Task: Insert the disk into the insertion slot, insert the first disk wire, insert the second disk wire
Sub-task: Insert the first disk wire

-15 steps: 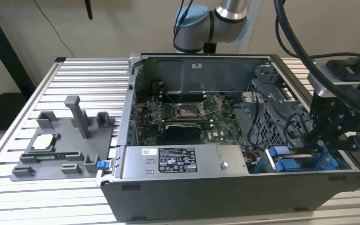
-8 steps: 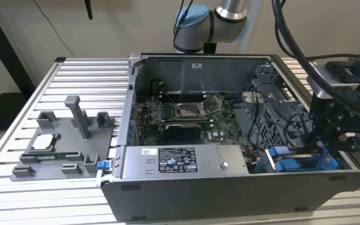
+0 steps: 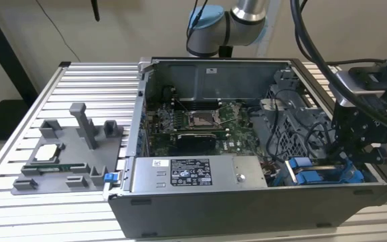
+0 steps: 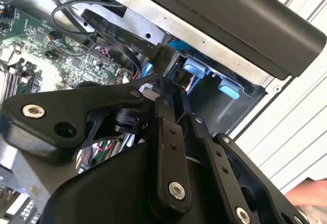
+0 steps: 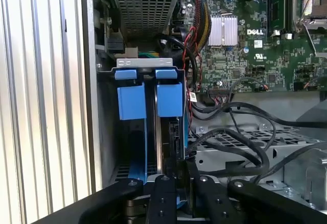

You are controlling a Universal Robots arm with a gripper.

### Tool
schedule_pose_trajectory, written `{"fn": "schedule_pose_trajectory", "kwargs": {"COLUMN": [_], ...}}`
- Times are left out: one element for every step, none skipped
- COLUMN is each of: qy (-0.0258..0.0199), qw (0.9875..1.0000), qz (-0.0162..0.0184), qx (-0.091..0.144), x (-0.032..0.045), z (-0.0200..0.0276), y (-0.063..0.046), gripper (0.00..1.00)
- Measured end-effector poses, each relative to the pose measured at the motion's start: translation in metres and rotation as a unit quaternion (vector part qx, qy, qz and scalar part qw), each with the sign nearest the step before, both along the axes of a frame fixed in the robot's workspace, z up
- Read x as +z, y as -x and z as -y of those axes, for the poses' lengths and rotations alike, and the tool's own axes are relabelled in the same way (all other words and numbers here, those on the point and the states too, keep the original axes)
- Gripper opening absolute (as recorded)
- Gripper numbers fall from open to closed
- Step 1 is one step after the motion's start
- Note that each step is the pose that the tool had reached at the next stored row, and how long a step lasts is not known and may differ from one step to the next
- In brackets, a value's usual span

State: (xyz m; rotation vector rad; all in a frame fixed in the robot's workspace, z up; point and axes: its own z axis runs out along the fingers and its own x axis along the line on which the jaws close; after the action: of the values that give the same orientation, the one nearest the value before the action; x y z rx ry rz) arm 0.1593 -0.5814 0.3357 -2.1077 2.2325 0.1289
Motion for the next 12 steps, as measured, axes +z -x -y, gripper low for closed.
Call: {"fn": "schedule_pose_trajectory", "kwargs": {"qy": [-0.0001,-0.0002,-0.0002,-0.0002,-0.0004,-0.0017,-0.0052,-0.0073,-0.0093,-0.0108,-0.0115,-0.0118], "qw": [1.0000,1.0000,1.0000,1.0000,1.0000,1.0000,1.0000,1.0000,1.0000,0.9999,0.9999,0.9999], "qz": [0.0000,0.0000,0.0000,0.0000,0.0000,0.0002,0.0000,-0.0001,0.0000,0.0000,0.0000,0.0000], "qx": [0.000,0.000,0.000,0.000,0.000,0.000,0.000,0.000,0.000,0.000,0.000,0.000], "x": [-0.0003,-0.0006,-0.0008,-0.0009,-0.0009,-0.0011,-0.0025,-0.0019,-0.0010,-0.0007,-0.0010,-0.0021], "z": [0.0000,0.0000,0.0000,0.0000,0.0000,-0.0001,0.0000,0.0000,0.0000,0.0000,-0.0001,-0.0001], "y": [0.0000,-0.0001,-0.0002,-0.0003,-0.0003,-0.0005,-0.0005,-0.0005,-0.0005,-0.0004,-0.0004,-0.0004], "gripper": [0.00,0.00,0.00,0.00,0.00,0.00,0.00,0.00,0.00,0.00,0.00,0.00]}}
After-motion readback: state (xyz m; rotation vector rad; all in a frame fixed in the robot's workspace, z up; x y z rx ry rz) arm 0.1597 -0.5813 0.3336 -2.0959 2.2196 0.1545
